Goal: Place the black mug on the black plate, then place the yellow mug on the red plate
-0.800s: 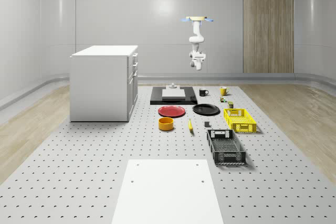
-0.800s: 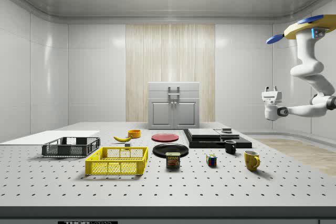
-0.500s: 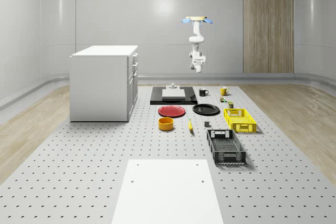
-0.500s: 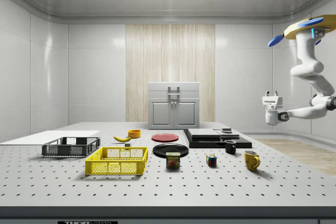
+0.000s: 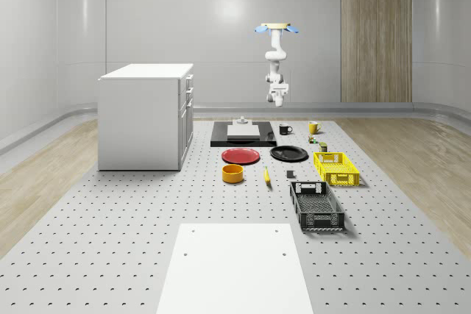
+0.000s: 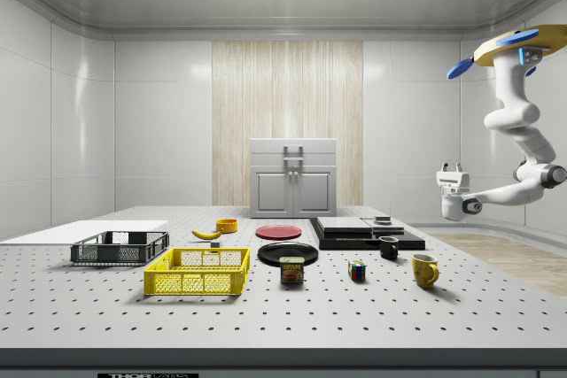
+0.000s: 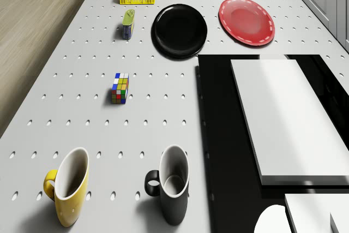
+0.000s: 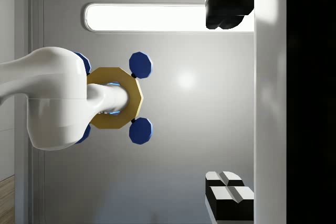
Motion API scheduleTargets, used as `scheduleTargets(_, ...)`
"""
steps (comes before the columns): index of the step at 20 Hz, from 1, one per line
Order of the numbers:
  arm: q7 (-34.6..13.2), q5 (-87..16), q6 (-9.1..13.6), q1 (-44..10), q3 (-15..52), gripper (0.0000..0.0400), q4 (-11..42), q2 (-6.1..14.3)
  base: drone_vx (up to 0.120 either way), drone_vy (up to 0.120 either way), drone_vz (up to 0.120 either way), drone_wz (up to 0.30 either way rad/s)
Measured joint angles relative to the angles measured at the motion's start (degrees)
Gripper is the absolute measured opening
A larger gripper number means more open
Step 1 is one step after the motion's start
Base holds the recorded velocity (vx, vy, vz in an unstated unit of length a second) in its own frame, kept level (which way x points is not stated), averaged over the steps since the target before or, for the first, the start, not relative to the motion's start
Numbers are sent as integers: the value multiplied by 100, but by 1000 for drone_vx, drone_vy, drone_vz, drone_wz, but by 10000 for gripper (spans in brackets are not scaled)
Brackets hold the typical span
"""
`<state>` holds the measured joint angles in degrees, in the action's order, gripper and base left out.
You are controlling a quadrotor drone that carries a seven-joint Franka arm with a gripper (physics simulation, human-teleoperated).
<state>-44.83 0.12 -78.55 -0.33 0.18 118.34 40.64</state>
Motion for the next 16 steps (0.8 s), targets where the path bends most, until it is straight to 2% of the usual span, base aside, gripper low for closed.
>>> scheduleTargets(16, 5, 2, 30, -13, 9, 400, -126, -25, 120, 0, 0, 0)
